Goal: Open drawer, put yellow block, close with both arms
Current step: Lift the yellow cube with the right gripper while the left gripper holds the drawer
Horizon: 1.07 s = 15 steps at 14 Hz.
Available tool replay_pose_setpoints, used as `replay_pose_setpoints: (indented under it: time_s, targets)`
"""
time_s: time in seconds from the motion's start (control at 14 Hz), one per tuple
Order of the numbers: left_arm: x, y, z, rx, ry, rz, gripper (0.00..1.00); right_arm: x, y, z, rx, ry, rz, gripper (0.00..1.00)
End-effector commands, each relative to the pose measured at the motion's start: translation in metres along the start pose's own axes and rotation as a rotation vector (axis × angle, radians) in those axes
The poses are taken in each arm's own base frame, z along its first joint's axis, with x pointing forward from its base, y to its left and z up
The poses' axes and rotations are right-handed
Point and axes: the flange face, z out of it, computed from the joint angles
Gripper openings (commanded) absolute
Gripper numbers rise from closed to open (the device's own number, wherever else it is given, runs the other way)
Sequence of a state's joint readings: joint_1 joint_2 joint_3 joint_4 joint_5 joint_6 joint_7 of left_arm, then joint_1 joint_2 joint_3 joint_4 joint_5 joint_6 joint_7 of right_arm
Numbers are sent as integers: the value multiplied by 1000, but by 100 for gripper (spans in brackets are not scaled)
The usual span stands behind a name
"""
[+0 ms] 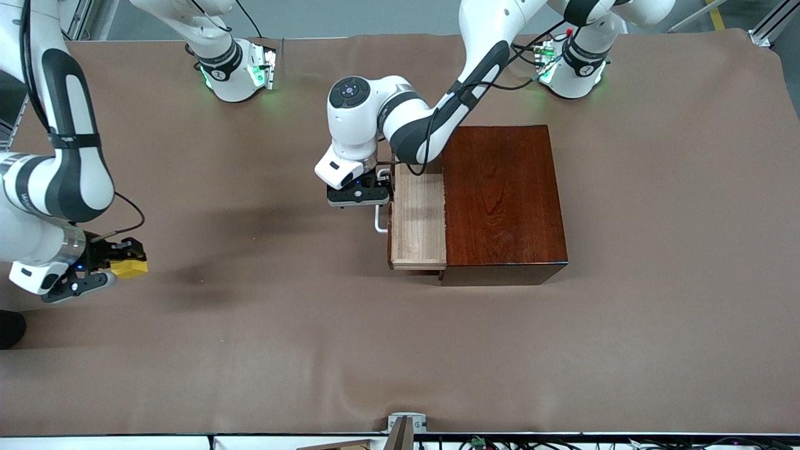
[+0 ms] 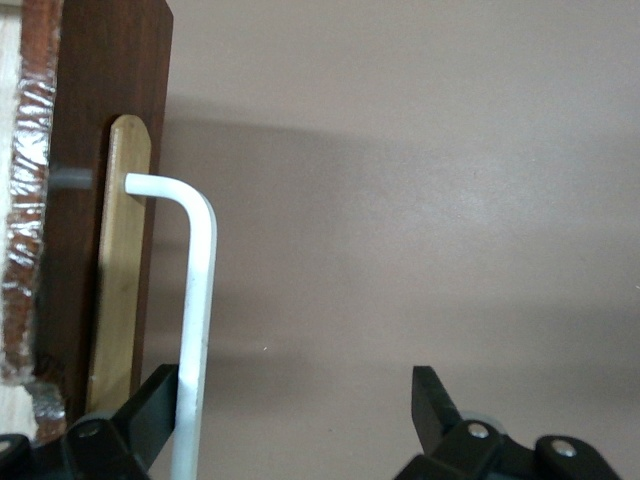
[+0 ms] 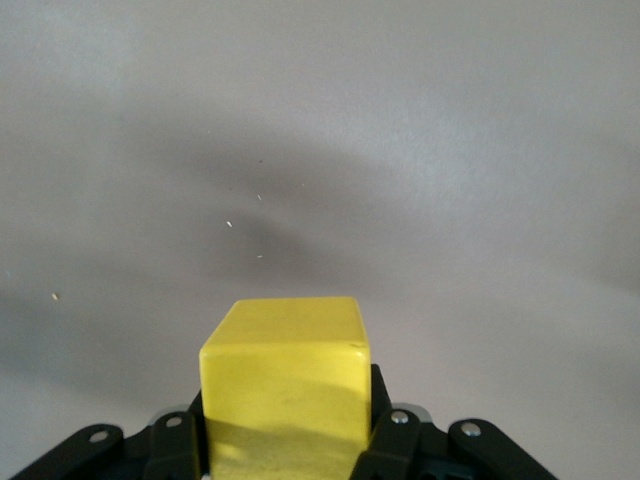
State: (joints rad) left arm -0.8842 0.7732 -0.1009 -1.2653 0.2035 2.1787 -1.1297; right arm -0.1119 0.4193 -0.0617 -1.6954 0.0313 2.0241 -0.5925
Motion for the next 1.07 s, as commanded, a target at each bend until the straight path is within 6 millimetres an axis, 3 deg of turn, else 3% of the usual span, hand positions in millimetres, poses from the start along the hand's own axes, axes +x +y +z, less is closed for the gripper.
replay_pose_setpoints:
  time_s: [0.0, 0.5, 0.85, 1.0]
  targets:
    - [-27, 39, -44, -124, -38, -29, 100, -7, 9, -14, -1, 12, -120, 0]
    - [-26, 41, -46, -131, -36, -27, 100, -13, 20, -18, -11, 16, -232, 0]
    - [-32, 43, -40, -134, -47, -16, 100, -30, 49, -35, -14, 18, -286, 0]
    - [-41, 49, -39, -144, -60, 18, 100, -32, 51, -47, -8, -4, -296, 0]
